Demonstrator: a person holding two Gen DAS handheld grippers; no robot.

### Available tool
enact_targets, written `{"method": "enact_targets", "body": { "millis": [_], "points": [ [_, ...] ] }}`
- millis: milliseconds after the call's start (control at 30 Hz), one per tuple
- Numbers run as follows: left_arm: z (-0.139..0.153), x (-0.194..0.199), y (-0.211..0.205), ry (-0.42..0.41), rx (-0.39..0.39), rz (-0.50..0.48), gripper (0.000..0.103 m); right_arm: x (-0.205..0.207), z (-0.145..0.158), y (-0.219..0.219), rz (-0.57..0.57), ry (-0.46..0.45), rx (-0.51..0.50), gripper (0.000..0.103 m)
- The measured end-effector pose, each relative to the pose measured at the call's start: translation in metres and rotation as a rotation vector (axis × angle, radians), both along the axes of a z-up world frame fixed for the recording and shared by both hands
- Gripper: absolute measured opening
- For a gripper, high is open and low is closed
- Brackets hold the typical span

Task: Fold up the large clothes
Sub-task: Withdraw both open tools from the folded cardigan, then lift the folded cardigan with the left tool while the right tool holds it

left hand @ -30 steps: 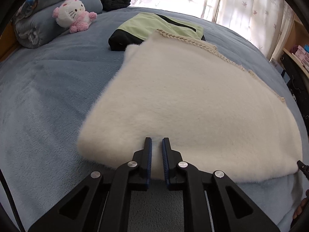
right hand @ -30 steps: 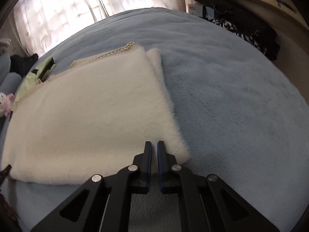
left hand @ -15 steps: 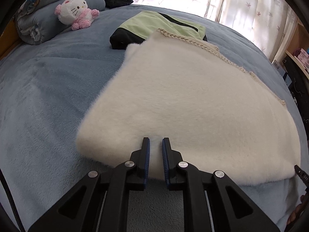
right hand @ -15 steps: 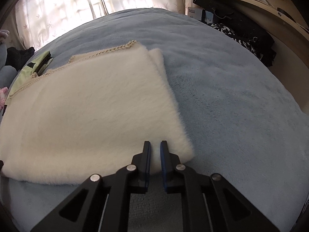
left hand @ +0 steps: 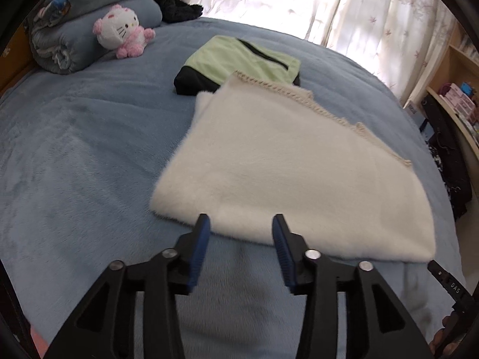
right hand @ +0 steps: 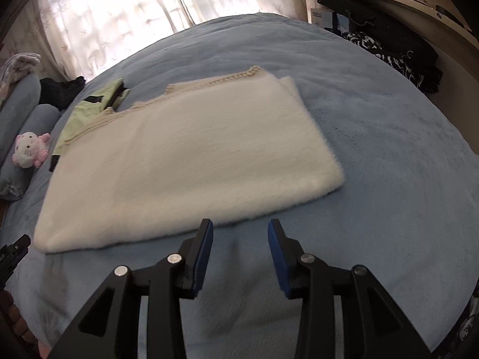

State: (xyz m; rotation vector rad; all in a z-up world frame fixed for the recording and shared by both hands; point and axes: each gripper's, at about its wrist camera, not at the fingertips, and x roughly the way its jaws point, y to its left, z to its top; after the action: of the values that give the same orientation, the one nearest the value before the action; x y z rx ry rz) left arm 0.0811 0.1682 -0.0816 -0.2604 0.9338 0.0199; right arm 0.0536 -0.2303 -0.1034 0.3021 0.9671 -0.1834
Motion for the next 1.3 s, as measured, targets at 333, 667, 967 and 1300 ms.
{"method": "enact_targets", "body": {
  "millis": [333, 667, 967, 1300],
  "points": [
    [0.020, -0.047, 0.003, -0.020, -0.023, -0.065, 0.053, -0.036, 0.027, 0.037, 0.076, -0.062, 0.007, 0.038],
    [-0.011, -0.050, 0.003, 0.020, -0.242, -0.153, 0.065, -0.034, 0.023, 0.073, 0.159, -0.084, 0.005, 0.038],
    [-0.074, -0.012, -0.001, 0.057, -0.432, -0.161, 0.065, -0.004, 0.011, 0.091, 0.195, -0.136, 0.025, 0.038],
    [-0.118, 0.062, 0.006, 0.016, -0.518, -0.038, 0.064, 0.064, -0.009, 0.104, 0.220, -0.158, 0.024, 0.038]
  ]
}}
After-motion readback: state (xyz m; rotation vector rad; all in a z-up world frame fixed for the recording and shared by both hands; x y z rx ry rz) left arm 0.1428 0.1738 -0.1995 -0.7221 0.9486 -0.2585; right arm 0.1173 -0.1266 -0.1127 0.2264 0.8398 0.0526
